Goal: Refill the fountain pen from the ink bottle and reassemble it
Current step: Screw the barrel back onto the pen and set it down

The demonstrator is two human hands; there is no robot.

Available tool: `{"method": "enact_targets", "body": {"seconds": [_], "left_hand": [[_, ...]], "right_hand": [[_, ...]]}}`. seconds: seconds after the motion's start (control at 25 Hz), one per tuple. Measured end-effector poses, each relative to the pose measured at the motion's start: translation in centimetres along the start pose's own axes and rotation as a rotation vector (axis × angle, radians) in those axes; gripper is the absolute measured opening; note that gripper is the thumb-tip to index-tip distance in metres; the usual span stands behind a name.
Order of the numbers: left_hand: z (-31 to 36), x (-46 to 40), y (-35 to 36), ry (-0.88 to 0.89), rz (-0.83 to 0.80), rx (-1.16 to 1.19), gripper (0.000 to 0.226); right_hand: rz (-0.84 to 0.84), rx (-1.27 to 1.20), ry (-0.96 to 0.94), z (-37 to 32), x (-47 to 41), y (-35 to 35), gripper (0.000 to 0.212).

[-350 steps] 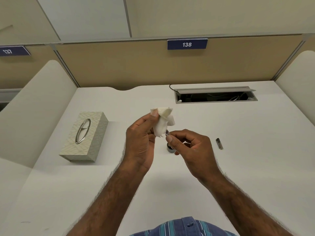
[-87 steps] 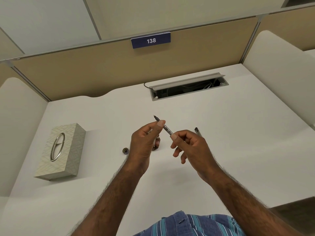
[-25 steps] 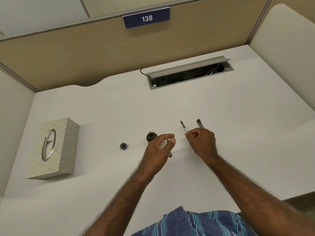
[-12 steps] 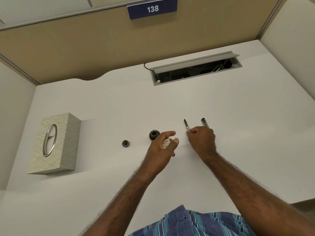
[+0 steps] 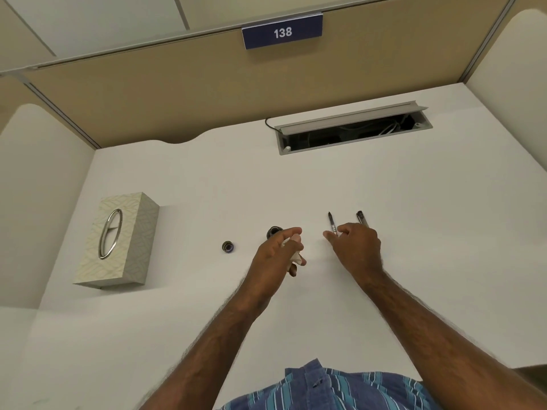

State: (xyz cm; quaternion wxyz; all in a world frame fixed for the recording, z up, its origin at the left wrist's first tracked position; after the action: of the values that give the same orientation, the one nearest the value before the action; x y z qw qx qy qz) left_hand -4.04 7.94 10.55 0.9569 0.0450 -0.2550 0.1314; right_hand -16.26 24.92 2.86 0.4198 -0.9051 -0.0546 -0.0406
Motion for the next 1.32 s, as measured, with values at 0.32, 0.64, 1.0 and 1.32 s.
{"method": "enact_targets", "body": {"seconds": [0.32,0.64,1.0,1.32], "left_hand": [[-0.6,1.8,-0.9,0.057,0.046,0.105,0.037],[-3.5,7.5,-1.3,0.095,0.266,0.145,0.045],[-10.2,16.1,-7.7,0.153,0.463,0.485,0.042],[-19.0,26.1,-16.8,0.092,0.907,0.468,0.027]], "right_hand": [[-0.321,-0.523,-0.332,-5.6,6.4,-4.4,0.020],[-0.572,-0.433,-0.514,-7.2,9.8,-2.7,0.034],[-0.898,-0.414,-0.586,-12.3,17.4,3.8,0.013],[-1.112,-0.224,-0.766,-18.4,29.6,13.8,0.012]]}}
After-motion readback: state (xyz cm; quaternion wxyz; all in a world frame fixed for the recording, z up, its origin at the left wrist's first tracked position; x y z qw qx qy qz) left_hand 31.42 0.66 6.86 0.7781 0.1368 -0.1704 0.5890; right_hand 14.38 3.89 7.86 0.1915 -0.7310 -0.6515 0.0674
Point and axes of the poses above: each hand's wrist, its own x-axis away from the middle knuckle, its own y-axis out of the palm, z = x × y, the point moved 3 cm from there along -x, towards the middle knuckle, and after that the axes turned 5 degrees about -y, right-handed, at the moved point
